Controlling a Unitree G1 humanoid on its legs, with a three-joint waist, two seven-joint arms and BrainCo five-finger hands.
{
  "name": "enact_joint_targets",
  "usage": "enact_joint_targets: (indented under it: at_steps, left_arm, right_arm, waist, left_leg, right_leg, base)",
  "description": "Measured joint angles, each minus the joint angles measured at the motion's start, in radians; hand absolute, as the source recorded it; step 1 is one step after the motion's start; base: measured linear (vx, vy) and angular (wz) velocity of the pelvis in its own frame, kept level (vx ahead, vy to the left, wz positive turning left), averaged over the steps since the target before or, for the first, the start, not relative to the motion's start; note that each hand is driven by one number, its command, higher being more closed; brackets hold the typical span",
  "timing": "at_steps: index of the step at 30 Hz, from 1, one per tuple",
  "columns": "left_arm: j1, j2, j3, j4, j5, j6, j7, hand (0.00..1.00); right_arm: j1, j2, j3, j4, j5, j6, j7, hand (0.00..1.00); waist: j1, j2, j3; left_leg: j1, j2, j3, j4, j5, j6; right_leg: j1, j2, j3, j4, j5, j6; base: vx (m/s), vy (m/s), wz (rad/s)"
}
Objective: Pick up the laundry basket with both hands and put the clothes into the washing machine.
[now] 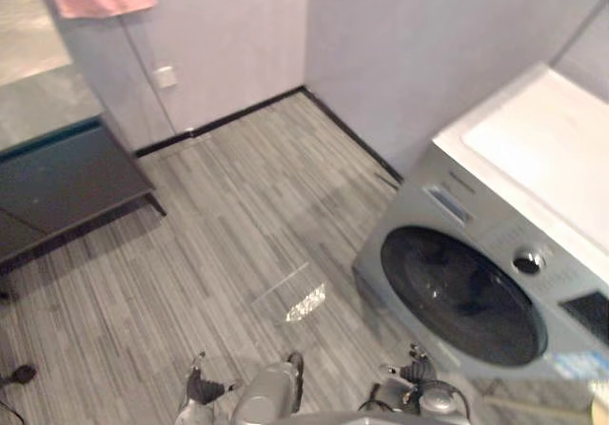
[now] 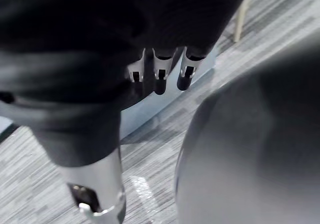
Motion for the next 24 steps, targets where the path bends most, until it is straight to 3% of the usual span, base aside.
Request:
enact_joint_targets:
  at_steps: [2, 4, 7, 8, 9, 10, 11, 13, 16, 17, 19, 20, 22, 23, 24]
  left_arm:
    - [-0.047, -0.023, 0.046, 0.034, -0.029, 0.004, -0.028, 0.00]
    - [-0.071, -0.038, 0.074, 0.034, -0.049, 0.003, -0.050, 0.00]
    - [-0.088, -0.045, 0.094, 0.034, -0.065, 0.003, -0.070, 0.00]
    - [-0.092, -0.048, 0.112, 0.034, -0.068, 0.004, -0.087, 0.00]
    - [-0.096, -0.051, 0.121, 0.034, -0.069, 0.003, -0.091, 0.00]
    - [-0.102, -0.066, 0.128, 0.039, -0.071, 0.003, -0.105, 0.00]
    - [-0.114, -0.092, 0.127, 0.041, -0.072, 0.002, -0.107, 0.00]
    - [-0.113, -0.130, 0.129, 0.036, -0.069, 0.000, -0.109, 0.00]
    - [-0.113, -0.139, 0.147, 0.031, -0.083, -0.004, -0.108, 0.00]
    - [-0.113, -0.141, 0.171, 0.032, -0.092, -0.003, -0.106, 0.00]
    - [-0.110, -0.134, 0.171, 0.039, -0.098, -0.003, -0.107, 0.00]
    - [-0.109, -0.134, 0.171, 0.042, -0.103, -0.002, -0.107, 0.00]
    - [-0.109, -0.135, 0.169, 0.049, -0.104, -0.003, -0.107, 0.00]
    - [-0.109, -0.137, 0.169, 0.057, -0.104, -0.003, -0.107, 0.00]
    - [-0.111, -0.140, 0.168, 0.076, -0.106, -0.005, -0.106, 0.00]
  right_arm:
    - [0.007, 0.001, -0.003, -0.024, 0.008, -0.005, 0.002, 0.00]
    - [0.013, 0.001, -0.013, -0.027, 0.006, -0.004, 0.009, 0.00]
    - [0.023, 0.006, -0.025, -0.034, 0.006, 0.000, 0.023, 0.00]
    - [0.026, 0.016, -0.027, -0.045, 0.006, 0.004, 0.027, 0.00]
    - [0.026, 0.021, -0.028, -0.048, 0.006, 0.007, 0.030, 0.00]
    - [0.029, 0.019, -0.048, -0.052, 0.006, 0.009, 0.039, 0.00]
    - [0.029, 0.016, -0.066, -0.051, 0.006, 0.009, 0.040, 0.00]
    - [0.027, 0.010, -0.062, -0.051, 0.001, 0.018, 0.044, 0.00]
    - [0.033, 0.013, -0.060, -0.050, -0.003, 0.017, 0.045, 0.00]
    - [0.034, 0.017, -0.060, -0.050, -0.002, 0.017, 0.046, 0.00]
    - [0.033, 0.018, -0.062, -0.042, -0.001, 0.018, 0.044, 0.00]
    - [0.033, 0.010, -0.063, -0.028, 0.006, 0.018, 0.042, 0.00]
    - [0.028, -0.004, -0.063, 0.006, 0.009, 0.021, 0.042, 0.00]
    - [0.027, -0.011, -0.064, 0.013, 0.011, 0.020, 0.042, 0.00]
    - [0.021, -0.026, -0.065, 0.034, 0.019, 0.018, 0.042, 0.00]
  waist:
    - [-0.004, 0.007, 0.003]
    - [-0.003, 0.015, 0.003]
    - [0.001, 0.010, 0.000]
    - [0.001, 0.000, -0.007]
    - [0.002, -0.005, -0.010]
    - [-0.003, 0.017, -0.010]
    - [-0.012, 0.030, -0.014]
    - [-0.029, 0.047, -0.019]
    - [-0.026, 0.053, -0.027]
    - [-0.026, 0.052, -0.031]
    - [-0.028, 0.055, -0.032]
    - [-0.029, 0.049, -0.029]
    - [-0.027, 0.054, -0.033]
    - [-0.029, 0.066, -0.039]
    - [-0.029, 0.075, -0.054]
  left_leg:
    - [0.035, -0.026, -0.084, 0.003, -0.018, 0.013]
    - [0.062, -0.027, -0.149, 0.016, -0.048, 0.013]
    - [0.065, -0.030, -0.226, 0.100, -0.133, -0.016]
    - [0.072, -0.025, -0.253, 0.126, -0.175, -0.036]
    - [0.080, -0.009, -0.248, 0.120, -0.188, -0.042]
    - [0.088, 0.057, -0.200, 0.093, -0.187, -0.062]
    - [0.117, 0.091, -0.153, 0.067, -0.167, -0.097]
    - [0.139, 0.128, -0.082, 0.073, -0.137, -0.149]
    - [0.103, 0.196, 0.120, 0.248, -0.097, -0.216]
    - [0.026, 0.278, 0.291, 0.418, -0.055, -0.217]
    - [0.006, 0.341, 0.386, 0.446, -0.085, -0.181]
    - [0.004, 0.381, 0.430, 0.400, -0.099, -0.169]
    - [0.012, 0.399, 0.424, 0.235, -0.092, -0.177]
    - [0.017, 0.404, 0.414, 0.118, -0.045, -0.186]
    - [0.034, 0.388, 0.389, 0.019, 0.021, -0.203]
  right_leg:
    - [-0.045, 0.083, 0.092, -0.155, 0.006, 0.004]
    - [-0.048, 0.102, 0.127, -0.267, 0.021, 0.014]
    - [-0.038, 0.094, 0.129, -0.382, 0.077, 0.005]
    - [-0.017, 0.091, 0.103, -0.398, 0.196, -0.010]
    - [-0.010, 0.082, 0.075, -0.392, 0.236, -0.013]
    - [0.004, 0.082, 0.018, -0.364, 0.208, -0.025]
    - [0.026, 0.080, -0.018, -0.355, 0.180, -0.034]
    - [0.094, 0.087, -0.068, -0.377, 0.171, -0.048]
    - [0.202, 0.114, -0.092, -0.448, 0.161, -0.063]
    - [0.264, 0.127, -0.096, -0.519, 0.161, -0.064]
    - [0.293, 0.132, -0.096, -0.548, 0.161, -0.064]
    - [0.306, 0.128, -0.095, -0.550, 0.162, -0.063]
    - [0.313, 0.113, -0.087, -0.550, 0.164, -0.058]
    - [0.312, 0.112, -0.086, -0.551, 0.165, -0.044]
    - [0.312, 0.110, -0.076, -0.568, 0.159, -0.005]
  base:
    - [0.25, -0.076, 1.32]
    - [0.31, -0.168, 1.39]
    - [0.35, -0.210, 1.00]
    - [0.43, -0.284, 0.59]
    - [0.43, -0.334, 0.80]
    - [0.37, -0.349, 0.83]
    - [0.37, -0.327, 0.88]
    - [0.38, -0.248, 0.72]
    - [0.26, -0.134, 0.26]
    - [0.24, -0.076, -0.02]
    - [0.17, -0.032, -0.03]
    - [0.12, 0.049, -0.03]
    - [0.08, 0.102, -0.04]
    - [0.06, 0.168, -0.01]
    - [0.08, 0.185, 0.07]
